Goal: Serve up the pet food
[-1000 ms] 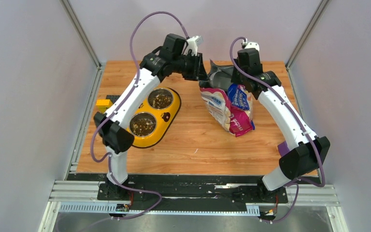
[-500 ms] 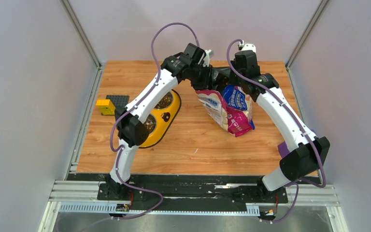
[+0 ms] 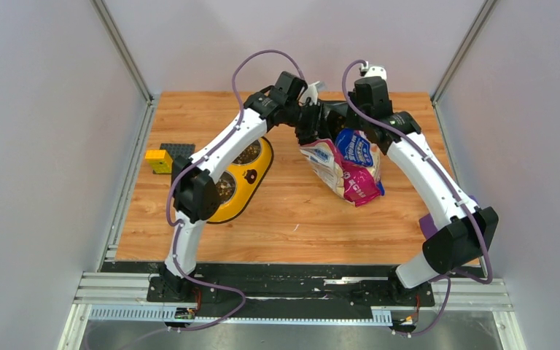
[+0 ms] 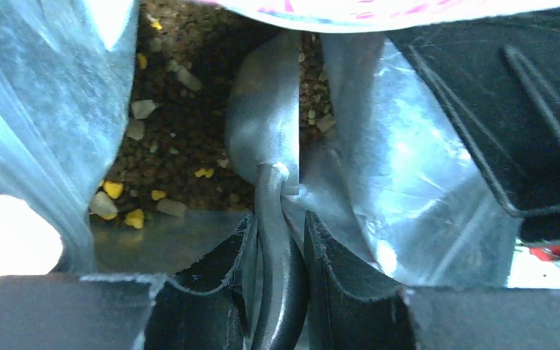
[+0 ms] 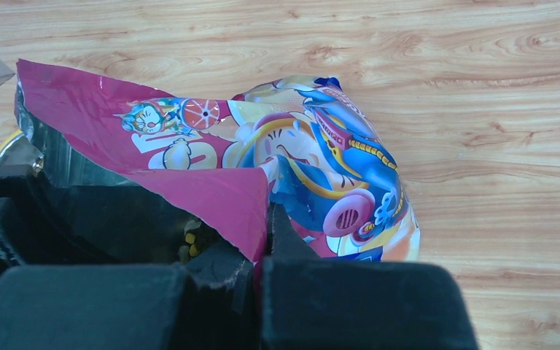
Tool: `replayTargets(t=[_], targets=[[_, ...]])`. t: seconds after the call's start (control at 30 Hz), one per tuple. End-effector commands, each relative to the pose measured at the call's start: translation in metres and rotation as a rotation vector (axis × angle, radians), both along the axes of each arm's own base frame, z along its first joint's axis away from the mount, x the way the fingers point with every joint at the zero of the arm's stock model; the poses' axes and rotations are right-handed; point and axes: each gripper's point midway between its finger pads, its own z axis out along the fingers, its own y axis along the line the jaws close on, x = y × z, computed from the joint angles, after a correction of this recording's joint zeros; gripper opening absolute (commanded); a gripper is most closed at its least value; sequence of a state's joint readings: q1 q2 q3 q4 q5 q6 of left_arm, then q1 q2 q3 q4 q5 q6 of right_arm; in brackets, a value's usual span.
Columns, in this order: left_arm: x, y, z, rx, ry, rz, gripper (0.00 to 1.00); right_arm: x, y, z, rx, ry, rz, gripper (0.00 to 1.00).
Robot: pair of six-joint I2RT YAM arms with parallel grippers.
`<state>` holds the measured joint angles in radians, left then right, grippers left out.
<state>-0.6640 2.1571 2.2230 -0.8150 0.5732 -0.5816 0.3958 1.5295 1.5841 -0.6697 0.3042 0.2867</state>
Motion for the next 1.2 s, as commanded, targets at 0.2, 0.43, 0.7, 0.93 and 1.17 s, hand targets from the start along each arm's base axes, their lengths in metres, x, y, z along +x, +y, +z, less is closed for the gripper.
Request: replayTargets(t=[0.2, 0.43, 0.7, 0.93, 1.17], targets=[[-0.018, 0.039, 0.091, -0.271, 0.076, 0.059, 0.0, 0.002, -0.02, 0.022, -0.013, -0.065, -0.089, 0.0], [-0.027, 0.089, 0.107, -0.303, 0.07, 0.145, 0.0, 0.002, -0.023, 0.025, -0.008, -0.066, -0.098, 0.0], [-0.037, 0.125, 0.129, -0.371, 0.055, 0.213, 0.0, 0.001, -0.023, 0.026, 0.003, -0.065, -0.103, 0.0], [-0.038, 0.144, 0.136, -0.429, 0.062, 0.248, 0.0, 0.0, -0.023, 0.026, 0.003, -0.063, -0.102, 0.0], [-0.035, 0.16, 0.139, -0.462, 0.053, 0.279, 0.0, 0.0, -0.022, 0.026, 0.006, -0.06, -0.104, 0.0]])
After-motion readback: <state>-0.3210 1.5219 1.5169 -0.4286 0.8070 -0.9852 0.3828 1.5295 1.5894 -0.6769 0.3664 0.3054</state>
